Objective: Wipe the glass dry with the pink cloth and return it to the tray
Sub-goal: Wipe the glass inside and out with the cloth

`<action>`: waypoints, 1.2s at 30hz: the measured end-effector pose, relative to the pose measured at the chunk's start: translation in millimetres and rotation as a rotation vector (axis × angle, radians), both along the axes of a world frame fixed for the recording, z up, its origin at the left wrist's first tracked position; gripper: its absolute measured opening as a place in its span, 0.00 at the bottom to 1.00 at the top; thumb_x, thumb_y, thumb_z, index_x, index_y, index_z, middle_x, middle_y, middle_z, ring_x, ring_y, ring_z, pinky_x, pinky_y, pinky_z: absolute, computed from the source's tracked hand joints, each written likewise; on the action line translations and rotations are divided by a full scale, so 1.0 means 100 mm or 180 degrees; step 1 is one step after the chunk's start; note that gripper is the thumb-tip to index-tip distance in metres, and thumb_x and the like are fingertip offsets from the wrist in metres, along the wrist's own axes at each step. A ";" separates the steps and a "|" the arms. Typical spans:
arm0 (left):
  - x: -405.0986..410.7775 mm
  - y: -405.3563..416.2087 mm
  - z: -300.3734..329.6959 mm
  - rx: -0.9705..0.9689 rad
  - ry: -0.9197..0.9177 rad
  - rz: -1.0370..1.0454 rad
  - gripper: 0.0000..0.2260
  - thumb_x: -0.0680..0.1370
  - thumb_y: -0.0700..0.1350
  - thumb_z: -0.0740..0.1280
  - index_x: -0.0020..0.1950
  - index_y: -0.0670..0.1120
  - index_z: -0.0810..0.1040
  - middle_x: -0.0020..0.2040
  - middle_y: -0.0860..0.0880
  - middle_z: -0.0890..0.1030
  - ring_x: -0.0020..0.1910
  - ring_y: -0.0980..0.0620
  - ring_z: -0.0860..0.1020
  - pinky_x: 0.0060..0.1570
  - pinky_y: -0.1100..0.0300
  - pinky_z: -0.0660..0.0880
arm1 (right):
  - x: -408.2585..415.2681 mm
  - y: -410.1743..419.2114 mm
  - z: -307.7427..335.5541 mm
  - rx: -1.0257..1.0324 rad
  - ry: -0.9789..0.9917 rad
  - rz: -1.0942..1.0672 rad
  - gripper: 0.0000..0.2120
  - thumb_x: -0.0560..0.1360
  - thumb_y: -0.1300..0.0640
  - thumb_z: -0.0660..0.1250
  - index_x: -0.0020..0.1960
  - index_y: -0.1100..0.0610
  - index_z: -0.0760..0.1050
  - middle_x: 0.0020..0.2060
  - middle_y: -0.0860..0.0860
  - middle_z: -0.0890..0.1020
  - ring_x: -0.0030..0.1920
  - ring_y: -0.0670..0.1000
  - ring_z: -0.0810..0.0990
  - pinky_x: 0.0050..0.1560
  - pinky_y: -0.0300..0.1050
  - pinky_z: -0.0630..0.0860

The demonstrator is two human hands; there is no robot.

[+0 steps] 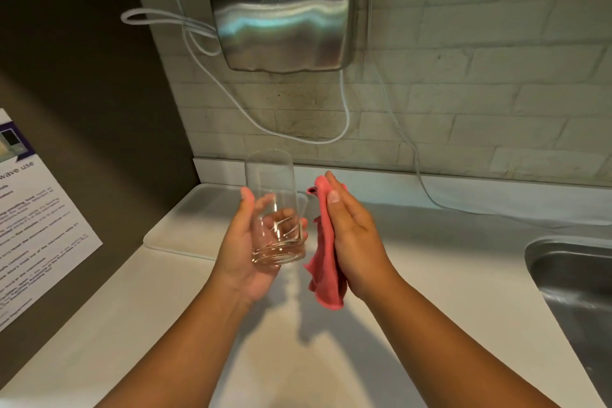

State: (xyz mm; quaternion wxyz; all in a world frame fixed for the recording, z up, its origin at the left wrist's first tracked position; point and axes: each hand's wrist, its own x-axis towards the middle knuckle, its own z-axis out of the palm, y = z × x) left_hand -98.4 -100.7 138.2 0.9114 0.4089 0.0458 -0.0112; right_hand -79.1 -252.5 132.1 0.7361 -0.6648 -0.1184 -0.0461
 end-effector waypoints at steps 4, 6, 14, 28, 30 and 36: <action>-0.03 -0.12 0.01 0.0675 0.0172 0.0204 0.26 0.78 0.67 0.64 0.62 0.47 0.80 0.50 0.42 0.88 0.46 0.43 0.87 0.44 0.49 0.82 | -0.04 0.11 -0.03 -0.0307 -0.0154 0.0008 0.22 0.85 0.45 0.59 0.78 0.41 0.65 0.71 0.36 0.65 0.68 0.27 0.61 0.67 0.27 0.61; -0.06 -0.18 0.02 0.1083 0.0266 0.0434 0.24 0.81 0.67 0.62 0.62 0.48 0.78 0.47 0.45 0.88 0.41 0.47 0.87 0.38 0.53 0.82 | -0.07 0.12 -0.05 -0.0310 -0.0146 -0.0146 0.23 0.85 0.45 0.59 0.79 0.43 0.64 0.73 0.40 0.65 0.72 0.30 0.57 0.71 0.32 0.57; -0.14 -0.25 0.00 0.2931 0.0155 0.1018 0.30 0.68 0.75 0.68 0.60 0.56 0.78 0.56 0.52 0.82 0.48 0.53 0.85 0.46 0.55 0.81 | -0.12 0.13 -0.13 -0.0222 -0.0054 -0.0244 0.23 0.85 0.43 0.58 0.80 0.43 0.64 0.76 0.39 0.65 0.74 0.30 0.56 0.78 0.43 0.56; -0.07 -0.18 -0.17 0.0513 0.0337 0.0259 0.31 0.79 0.62 0.65 0.76 0.44 0.76 0.67 0.33 0.82 0.65 0.36 0.83 0.57 0.47 0.79 | -0.19 0.15 -0.11 -0.1555 -0.1162 -0.0404 0.26 0.83 0.42 0.58 0.80 0.36 0.59 0.53 0.43 0.69 0.54 0.39 0.75 0.50 0.32 0.75; -0.07 -0.19 -0.20 0.0697 0.0336 0.0299 0.27 0.82 0.61 0.65 0.74 0.44 0.78 0.64 0.37 0.85 0.62 0.39 0.84 0.59 0.45 0.78 | -0.19 0.18 -0.08 -0.2040 -0.1438 -0.0515 0.28 0.81 0.40 0.56 0.80 0.34 0.55 0.53 0.44 0.68 0.49 0.44 0.75 0.46 0.41 0.79; -0.11 -0.26 -0.25 0.1070 0.0033 0.0337 0.18 0.85 0.57 0.61 0.70 0.51 0.79 0.61 0.42 0.87 0.59 0.43 0.86 0.53 0.44 0.82 | -0.06 0.21 0.06 -0.2423 -0.1808 -0.0713 0.28 0.82 0.41 0.54 0.80 0.33 0.53 0.52 0.45 0.66 0.48 0.47 0.73 0.42 0.43 0.78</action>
